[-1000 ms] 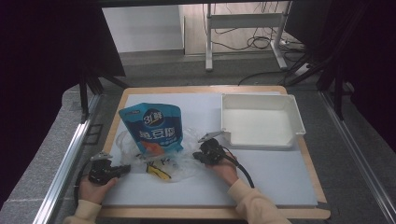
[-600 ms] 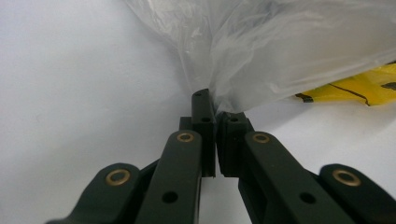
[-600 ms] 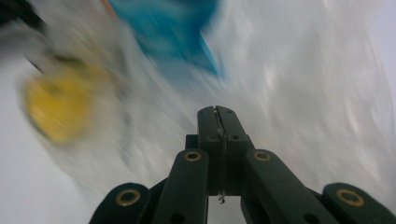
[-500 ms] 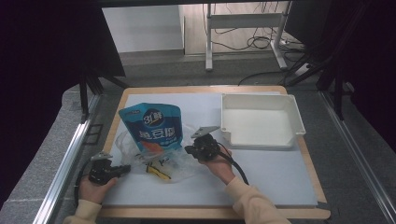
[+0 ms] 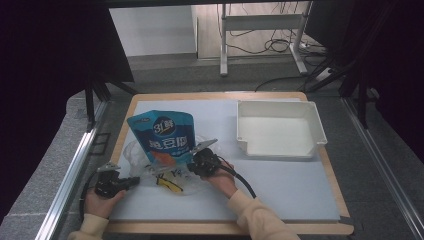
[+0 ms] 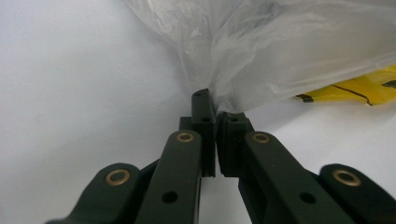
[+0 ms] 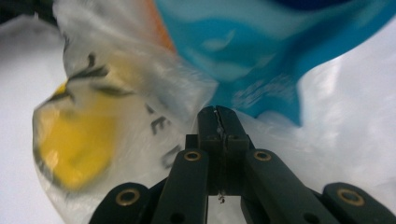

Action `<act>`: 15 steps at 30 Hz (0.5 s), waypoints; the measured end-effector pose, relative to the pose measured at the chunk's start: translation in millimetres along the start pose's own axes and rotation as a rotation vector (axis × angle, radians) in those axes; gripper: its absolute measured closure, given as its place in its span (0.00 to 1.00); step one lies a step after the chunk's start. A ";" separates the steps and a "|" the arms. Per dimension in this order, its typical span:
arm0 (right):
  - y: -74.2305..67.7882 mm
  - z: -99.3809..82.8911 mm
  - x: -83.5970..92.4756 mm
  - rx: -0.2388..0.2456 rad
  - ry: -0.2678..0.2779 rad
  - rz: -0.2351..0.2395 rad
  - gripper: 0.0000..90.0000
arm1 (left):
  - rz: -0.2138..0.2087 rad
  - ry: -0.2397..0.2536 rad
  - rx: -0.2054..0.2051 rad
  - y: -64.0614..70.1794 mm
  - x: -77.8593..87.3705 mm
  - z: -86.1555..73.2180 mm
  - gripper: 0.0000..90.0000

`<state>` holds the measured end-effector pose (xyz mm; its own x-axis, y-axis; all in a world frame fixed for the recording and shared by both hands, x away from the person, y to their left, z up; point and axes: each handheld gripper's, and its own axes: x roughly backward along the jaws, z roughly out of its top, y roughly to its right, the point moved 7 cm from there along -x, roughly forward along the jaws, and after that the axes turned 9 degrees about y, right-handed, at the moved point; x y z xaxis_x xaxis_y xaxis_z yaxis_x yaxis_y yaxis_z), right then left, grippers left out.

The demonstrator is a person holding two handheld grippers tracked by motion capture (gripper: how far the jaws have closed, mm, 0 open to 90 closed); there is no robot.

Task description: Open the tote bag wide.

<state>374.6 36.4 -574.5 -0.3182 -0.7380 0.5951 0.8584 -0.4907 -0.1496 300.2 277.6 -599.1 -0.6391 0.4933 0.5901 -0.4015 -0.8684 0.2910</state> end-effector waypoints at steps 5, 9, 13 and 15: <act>-5.5 -6.8 -1.6 0.009 -0.021 0.015 0.99 | 0.004 0.000 -0.002 0.2 -0.1 0.0 0.97; -12.9 -10.7 0.2 0.013 -0.026 0.052 0.99 | 0.003 -0.001 -0.001 0.1 0.0 0.0 0.97; -18.4 -13.4 1.8 0.030 -0.031 0.070 0.99 | 0.001 0.000 0.000 0.0 0.0 0.0 0.97; -22.8 -17.8 3.3 0.036 -0.046 0.077 0.99 | 0.000 0.000 0.000 0.0 0.0 0.0 0.97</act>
<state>346.8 37.0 -583.1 -0.2327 -0.7502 0.6189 0.8938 -0.4157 -0.1679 300.2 277.7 -599.2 -0.6390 0.4933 0.5902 -0.4014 -0.8684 0.2912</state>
